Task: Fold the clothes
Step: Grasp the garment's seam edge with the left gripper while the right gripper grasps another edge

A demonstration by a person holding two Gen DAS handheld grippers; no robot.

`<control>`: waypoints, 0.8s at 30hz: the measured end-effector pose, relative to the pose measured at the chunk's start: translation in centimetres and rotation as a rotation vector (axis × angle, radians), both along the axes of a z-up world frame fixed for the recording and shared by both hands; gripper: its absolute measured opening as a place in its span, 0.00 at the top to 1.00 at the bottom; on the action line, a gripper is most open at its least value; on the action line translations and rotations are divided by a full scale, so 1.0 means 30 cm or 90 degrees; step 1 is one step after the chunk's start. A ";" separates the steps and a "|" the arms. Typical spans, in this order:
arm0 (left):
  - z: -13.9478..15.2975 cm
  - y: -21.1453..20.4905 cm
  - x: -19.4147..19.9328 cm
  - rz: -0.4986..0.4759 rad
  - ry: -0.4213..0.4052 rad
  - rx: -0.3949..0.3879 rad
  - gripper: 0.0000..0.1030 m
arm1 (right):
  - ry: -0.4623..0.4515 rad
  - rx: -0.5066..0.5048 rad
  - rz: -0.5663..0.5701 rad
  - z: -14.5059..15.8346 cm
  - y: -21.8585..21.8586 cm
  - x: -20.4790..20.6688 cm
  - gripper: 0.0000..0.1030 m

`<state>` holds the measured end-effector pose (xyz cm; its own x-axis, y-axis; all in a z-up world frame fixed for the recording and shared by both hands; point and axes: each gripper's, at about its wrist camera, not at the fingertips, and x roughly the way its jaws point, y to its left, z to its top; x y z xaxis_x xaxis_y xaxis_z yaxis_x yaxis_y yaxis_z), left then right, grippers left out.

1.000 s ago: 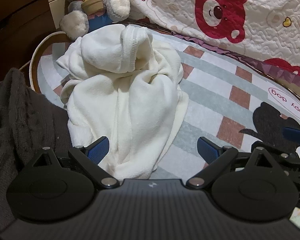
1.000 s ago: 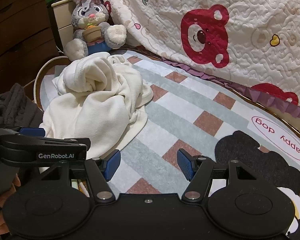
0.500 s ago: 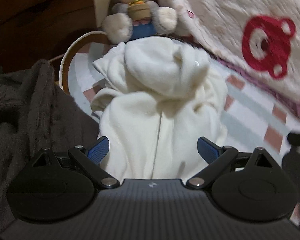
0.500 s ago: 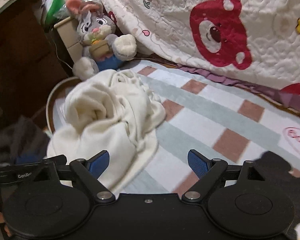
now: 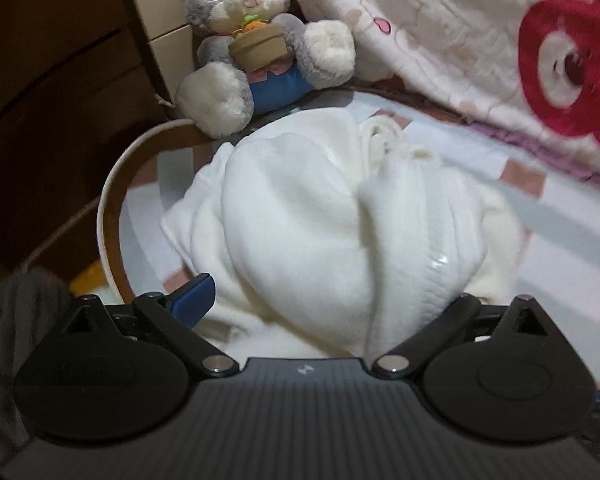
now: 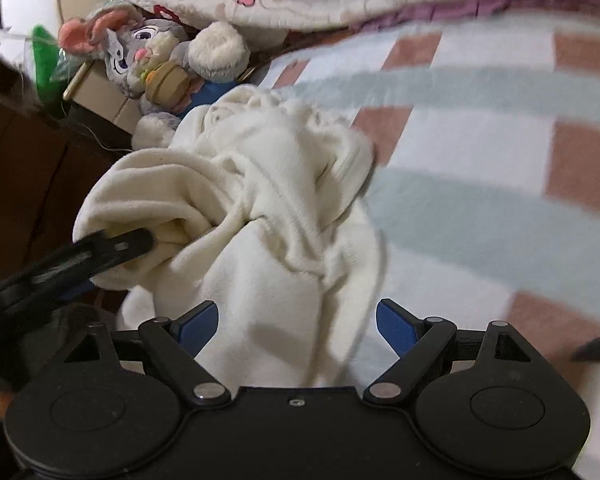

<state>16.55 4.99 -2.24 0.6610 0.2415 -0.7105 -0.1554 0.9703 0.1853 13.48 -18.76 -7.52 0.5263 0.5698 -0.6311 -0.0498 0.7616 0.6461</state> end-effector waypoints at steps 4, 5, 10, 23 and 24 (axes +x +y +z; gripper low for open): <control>-0.061 0.042 0.050 -0.034 0.032 -0.029 0.08 | -0.004 0.028 -0.004 -0.055 0.064 0.032 0.06; -0.064 0.054 0.051 -0.038 0.028 -0.046 0.17 | -0.005 0.035 -0.005 -0.069 0.080 0.040 0.06; -0.066 0.096 0.067 -0.021 0.018 -0.132 0.37 | -0.014 0.073 -0.006 -0.133 0.159 0.080 0.00; 0.090 0.001 0.045 -0.072 -0.061 -0.016 0.82 | -0.193 -0.105 0.017 0.166 0.093 -0.032 0.92; 0.109 -0.009 0.036 -0.076 -0.072 -0.010 0.83 | -0.204 -0.110 0.010 0.196 0.062 -0.053 0.92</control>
